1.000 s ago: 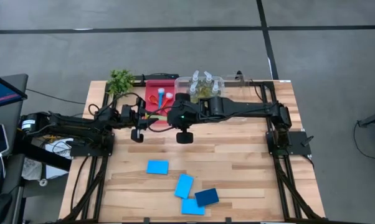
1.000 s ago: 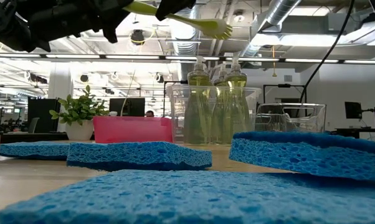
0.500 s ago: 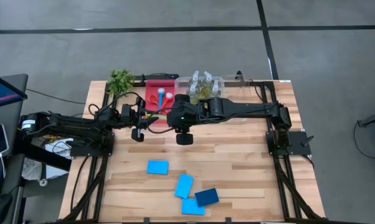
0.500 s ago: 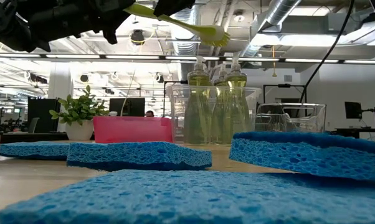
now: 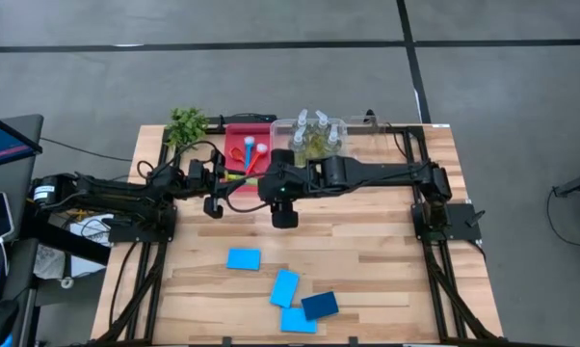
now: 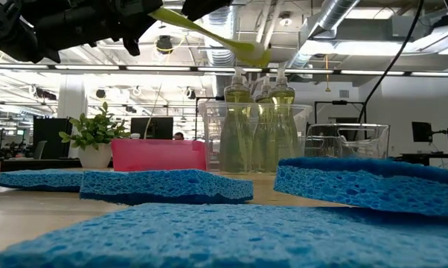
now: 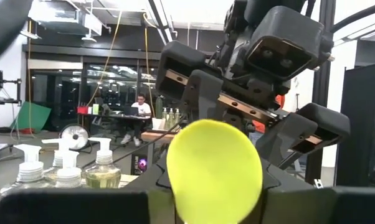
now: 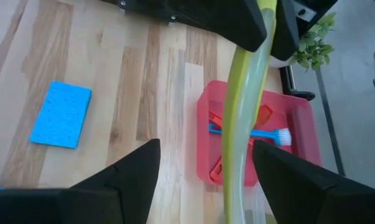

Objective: Pick & Place Kitchen Sink Supplies
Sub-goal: Put the green toilet brush into the red bin

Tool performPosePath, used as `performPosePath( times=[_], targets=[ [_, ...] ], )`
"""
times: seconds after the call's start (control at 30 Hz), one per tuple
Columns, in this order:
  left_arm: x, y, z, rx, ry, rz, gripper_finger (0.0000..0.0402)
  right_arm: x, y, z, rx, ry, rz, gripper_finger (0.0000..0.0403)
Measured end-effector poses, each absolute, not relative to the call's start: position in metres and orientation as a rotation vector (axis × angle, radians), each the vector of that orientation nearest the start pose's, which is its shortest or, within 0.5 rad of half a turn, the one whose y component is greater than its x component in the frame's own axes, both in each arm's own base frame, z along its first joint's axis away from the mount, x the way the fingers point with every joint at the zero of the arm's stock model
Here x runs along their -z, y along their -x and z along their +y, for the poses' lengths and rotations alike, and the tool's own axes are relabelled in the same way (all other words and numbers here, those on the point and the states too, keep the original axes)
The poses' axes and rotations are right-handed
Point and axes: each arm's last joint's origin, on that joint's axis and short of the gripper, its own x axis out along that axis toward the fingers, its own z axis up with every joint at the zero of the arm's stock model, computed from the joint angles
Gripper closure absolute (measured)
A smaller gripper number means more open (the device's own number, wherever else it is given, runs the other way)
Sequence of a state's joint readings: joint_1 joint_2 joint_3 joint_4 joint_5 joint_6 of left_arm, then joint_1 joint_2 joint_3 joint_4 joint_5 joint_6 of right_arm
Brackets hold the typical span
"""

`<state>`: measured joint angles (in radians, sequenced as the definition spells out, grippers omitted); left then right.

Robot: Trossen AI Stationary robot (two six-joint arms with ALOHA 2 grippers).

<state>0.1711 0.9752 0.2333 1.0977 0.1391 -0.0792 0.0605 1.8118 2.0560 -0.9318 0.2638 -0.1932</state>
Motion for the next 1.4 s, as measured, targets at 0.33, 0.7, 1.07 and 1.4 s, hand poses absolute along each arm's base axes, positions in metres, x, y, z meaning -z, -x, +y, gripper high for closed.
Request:
performPosePath(
  times=[0.33, 0.7, 1.07, 1.4],
  targets=[
    [-0.235, -0.181, 0.029, -0.069, 0.01, -0.357, 0.0315, -0.419, -0.377, 0.015, 0.136, 0.298, 0.697, 0.0155],
    [-0.247, -0.167, 0.043, -0.176, -0.016, -0.432, 0.032, -0.443, -0.355, 0.013, 0.152, 0.28, 0.626, 0.0155],
    [-0.254, -0.153, 0.053, -0.265, -0.036, -0.45, 0.0321, -0.481, -0.311, 0.013, 0.168, 0.184, 0.496, 0.0155],
    [-0.257, -0.147, 0.062, -0.455, -0.014, -0.481, 0.0322, -0.49, -0.298, 0.025, 0.135, 0.162, 0.463, 0.0155]
  ],
)
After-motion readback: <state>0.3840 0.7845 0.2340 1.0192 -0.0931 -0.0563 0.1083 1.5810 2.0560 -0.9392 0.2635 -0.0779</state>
